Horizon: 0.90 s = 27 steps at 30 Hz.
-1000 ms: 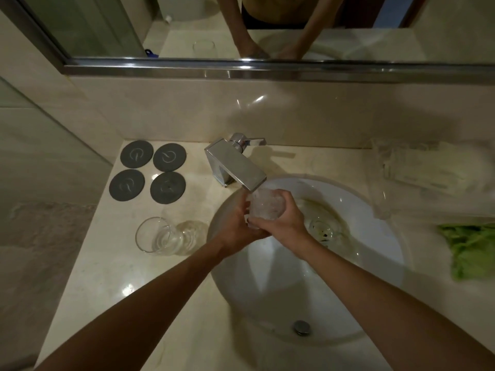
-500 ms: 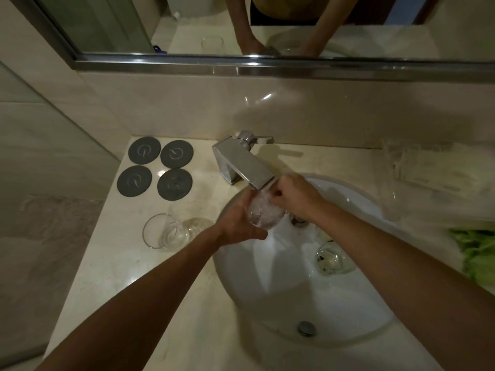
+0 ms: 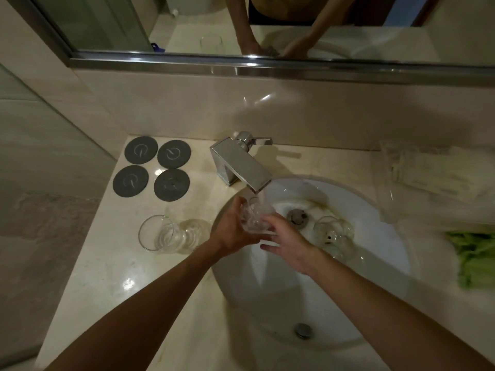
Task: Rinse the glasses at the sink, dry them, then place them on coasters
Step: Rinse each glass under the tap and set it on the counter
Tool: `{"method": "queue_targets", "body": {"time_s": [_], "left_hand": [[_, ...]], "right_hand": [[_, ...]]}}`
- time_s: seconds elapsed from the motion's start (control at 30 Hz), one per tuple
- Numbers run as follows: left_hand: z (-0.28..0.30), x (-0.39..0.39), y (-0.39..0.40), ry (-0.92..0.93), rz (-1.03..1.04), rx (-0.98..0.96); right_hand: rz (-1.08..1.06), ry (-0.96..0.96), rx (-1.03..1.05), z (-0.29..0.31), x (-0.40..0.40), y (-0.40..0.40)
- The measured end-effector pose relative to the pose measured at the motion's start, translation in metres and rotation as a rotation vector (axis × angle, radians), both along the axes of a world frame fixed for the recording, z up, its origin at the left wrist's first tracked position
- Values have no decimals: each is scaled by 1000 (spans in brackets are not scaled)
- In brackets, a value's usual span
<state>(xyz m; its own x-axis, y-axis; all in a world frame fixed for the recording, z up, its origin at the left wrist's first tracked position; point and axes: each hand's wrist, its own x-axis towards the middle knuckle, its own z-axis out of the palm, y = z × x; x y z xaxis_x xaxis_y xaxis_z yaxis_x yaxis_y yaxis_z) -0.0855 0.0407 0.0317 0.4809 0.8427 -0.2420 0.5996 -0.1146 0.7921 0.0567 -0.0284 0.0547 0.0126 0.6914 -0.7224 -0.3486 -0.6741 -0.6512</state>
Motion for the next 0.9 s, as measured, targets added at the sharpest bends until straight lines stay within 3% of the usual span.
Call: {"method": "queue_targets", "body": {"time_s": [0.07, 0.27, 0.47, 0.7, 0.77, 0.9], "left_hand": [[1, 2, -4, -44, 29, -20], [-2, 2, -2, -111, 18, -56], [-2, -4, 12, -182, -7, -184], [10, -4, 25, -357, 118, -357], [14, 1, 26, -378, 133, -397], [19, 10, 28, -313, 148, -475]], "right_hand": [[-36, 7, 57, -3, -9, -4], [-185, -296, 199, -9, -18, -3], [-259, -134, 182, -16, -13, 9], [-355, 217, 127, -18, -8, 24], [-327, 264, 94, -18, -8, 24], [-355, 163, 76, -20, -7, 25]]}}
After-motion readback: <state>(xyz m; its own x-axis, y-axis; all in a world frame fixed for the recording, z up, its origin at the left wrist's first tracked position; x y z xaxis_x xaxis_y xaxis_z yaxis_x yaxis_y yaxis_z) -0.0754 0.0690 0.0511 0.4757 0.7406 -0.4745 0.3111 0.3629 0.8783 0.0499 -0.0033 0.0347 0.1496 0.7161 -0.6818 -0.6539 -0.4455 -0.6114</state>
